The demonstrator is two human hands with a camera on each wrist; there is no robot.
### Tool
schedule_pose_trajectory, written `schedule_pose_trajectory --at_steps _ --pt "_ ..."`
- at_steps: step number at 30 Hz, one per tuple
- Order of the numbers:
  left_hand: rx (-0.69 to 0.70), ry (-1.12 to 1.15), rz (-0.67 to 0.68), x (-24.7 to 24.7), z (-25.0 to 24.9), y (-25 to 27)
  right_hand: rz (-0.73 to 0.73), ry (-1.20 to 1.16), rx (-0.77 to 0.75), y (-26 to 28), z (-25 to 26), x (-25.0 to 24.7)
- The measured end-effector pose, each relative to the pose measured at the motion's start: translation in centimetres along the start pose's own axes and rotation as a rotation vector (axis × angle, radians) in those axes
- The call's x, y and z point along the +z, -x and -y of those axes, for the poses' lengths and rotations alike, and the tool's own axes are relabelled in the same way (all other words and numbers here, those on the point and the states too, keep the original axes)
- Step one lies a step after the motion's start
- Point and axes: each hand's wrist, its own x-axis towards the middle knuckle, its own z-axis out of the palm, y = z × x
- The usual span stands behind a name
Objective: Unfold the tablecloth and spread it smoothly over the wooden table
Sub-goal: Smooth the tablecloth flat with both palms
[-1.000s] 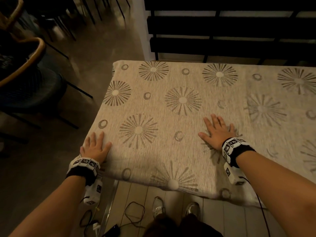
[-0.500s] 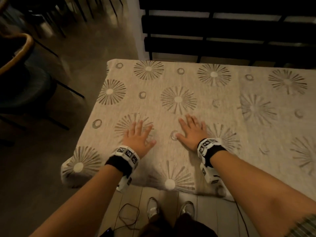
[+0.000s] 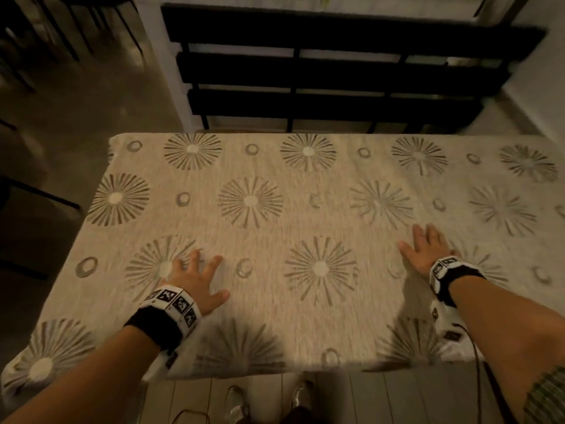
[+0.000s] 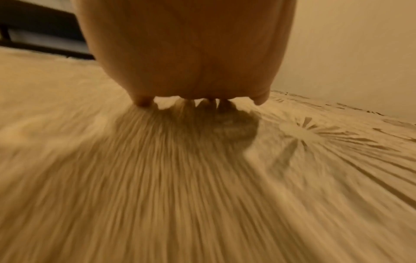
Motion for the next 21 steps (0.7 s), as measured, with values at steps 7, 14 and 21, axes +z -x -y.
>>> schedule_pose_trajectory --at_steps 7,14,21 --pt "0.12 -0.161 -0.12 -9.4 -6.4 -2.7 -0.202 -0.106 -0.289 -3.2 5.9 -5.0" --pt "0.256 0.031 -0.304 -14.9 -15.1 -10.5 -0.171 -0.193 -0.611 -5.5 15.3 -7.1" --pt "0.274 -0.021 -0.329 -17.9 -17.5 -17.3 -0.194 -0.024 -0.609 -10.0 18.4 -9.4"
